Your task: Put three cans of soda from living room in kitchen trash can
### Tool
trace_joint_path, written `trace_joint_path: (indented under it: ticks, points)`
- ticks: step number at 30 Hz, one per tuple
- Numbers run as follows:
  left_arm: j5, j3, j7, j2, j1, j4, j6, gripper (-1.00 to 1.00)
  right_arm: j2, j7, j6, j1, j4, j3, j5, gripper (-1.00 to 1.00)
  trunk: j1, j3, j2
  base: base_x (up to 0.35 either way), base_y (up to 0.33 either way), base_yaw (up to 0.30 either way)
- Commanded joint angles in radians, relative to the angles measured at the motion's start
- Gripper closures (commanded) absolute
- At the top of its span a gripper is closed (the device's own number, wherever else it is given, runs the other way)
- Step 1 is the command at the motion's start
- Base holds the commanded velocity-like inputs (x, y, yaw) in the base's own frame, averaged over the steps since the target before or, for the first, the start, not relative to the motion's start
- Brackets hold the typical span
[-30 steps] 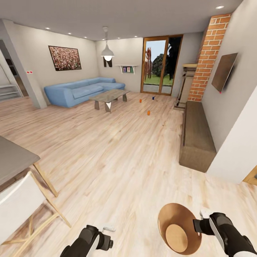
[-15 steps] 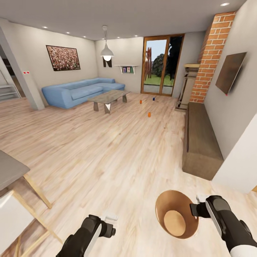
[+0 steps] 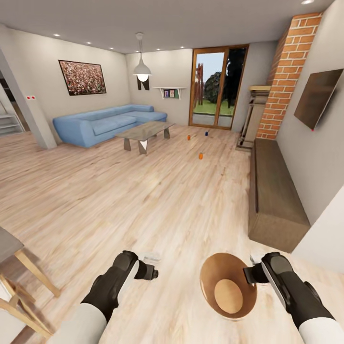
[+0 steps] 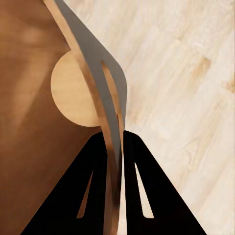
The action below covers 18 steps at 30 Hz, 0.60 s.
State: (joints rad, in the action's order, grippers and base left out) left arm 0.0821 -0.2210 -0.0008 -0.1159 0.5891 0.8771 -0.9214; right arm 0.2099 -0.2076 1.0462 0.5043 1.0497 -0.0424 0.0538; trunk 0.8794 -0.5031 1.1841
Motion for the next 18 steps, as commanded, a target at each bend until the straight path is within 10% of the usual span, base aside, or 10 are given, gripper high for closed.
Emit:
trace_joint_path:
  ticks: [1, 7, 18]
  points:
    - [0.002, 0.0, -0.001, 0.0, 0.024, 0.002, -0.009, -1.0, 0.001, -0.006, 0.001, 0.01, -0.001, 0.007, -0.015, 1.0, 0.0, 0.0, 0.0, 0.254, 0.0, 0.0]
    - [0.002, 0.0, -0.001, -0.001, 0.087, -0.001, -0.032, -1.0, -0.004, -0.011, 0.001, 0.023, -0.005, 0.114, -0.021, 1.0, 0.0, 0.0, 0.0, 0.224, 0.0, 0.0]
    - [0.025, 0.0, 0.001, -0.001, 0.101, -0.005, -0.053, -1.0, -0.009, -0.009, 0.001, 0.026, -0.02, 0.163, -0.021, 1.0, 0.0, 0.0, 0.0, 0.158, 0.0, 0.0]
